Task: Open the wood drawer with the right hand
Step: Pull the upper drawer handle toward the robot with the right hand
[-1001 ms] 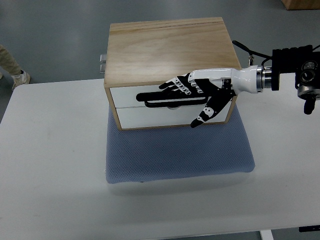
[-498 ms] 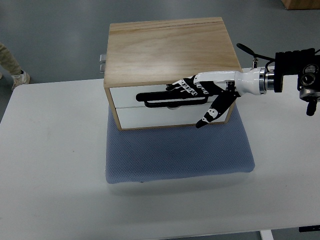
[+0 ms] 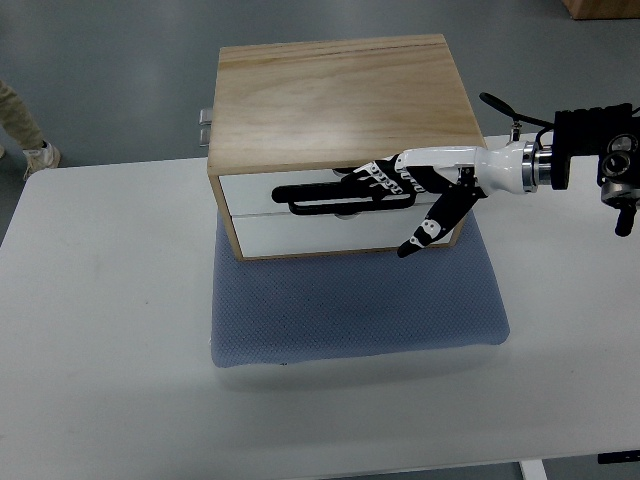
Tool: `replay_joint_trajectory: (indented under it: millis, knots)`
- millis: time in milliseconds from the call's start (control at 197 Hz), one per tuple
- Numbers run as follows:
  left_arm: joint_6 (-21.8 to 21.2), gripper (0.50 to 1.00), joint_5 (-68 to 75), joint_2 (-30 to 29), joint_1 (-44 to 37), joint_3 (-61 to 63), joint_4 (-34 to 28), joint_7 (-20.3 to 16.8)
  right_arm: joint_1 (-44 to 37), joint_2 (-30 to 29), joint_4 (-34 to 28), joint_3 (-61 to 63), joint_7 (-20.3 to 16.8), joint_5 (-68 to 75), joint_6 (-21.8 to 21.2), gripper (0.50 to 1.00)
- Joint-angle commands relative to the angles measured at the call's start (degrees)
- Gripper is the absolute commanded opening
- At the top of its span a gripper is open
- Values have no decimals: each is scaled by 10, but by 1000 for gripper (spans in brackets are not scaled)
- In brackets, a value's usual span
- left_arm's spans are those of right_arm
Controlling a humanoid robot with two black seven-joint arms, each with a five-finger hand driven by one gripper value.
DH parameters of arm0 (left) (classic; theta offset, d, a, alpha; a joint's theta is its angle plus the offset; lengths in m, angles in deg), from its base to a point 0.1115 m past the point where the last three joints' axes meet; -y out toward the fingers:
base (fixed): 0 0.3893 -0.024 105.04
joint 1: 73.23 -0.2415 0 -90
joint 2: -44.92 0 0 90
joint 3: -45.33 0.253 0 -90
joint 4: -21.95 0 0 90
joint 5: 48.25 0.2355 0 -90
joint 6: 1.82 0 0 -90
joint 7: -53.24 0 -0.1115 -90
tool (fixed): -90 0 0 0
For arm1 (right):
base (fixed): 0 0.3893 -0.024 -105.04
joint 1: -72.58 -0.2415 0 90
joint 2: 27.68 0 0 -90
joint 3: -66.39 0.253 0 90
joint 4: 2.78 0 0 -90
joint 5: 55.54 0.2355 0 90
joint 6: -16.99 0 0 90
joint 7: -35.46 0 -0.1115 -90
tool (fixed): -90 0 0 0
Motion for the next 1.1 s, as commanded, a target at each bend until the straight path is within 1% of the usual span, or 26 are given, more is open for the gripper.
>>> replay_joint_trajectory:
  millis: [0, 488, 1092]
  knots:
    - [0, 1000, 0, 0, 0, 0, 0, 0, 3, 0, -1, -1, 0, -2, 0, 952]
    - [0, 1000, 0, 0, 0, 0, 0, 0, 3, 4, -13, -2, 1, -1, -9, 952]
    - [0, 1000, 0, 0, 0, 0, 0, 0, 3, 20, -86, -7, 2, 1, -10, 952]
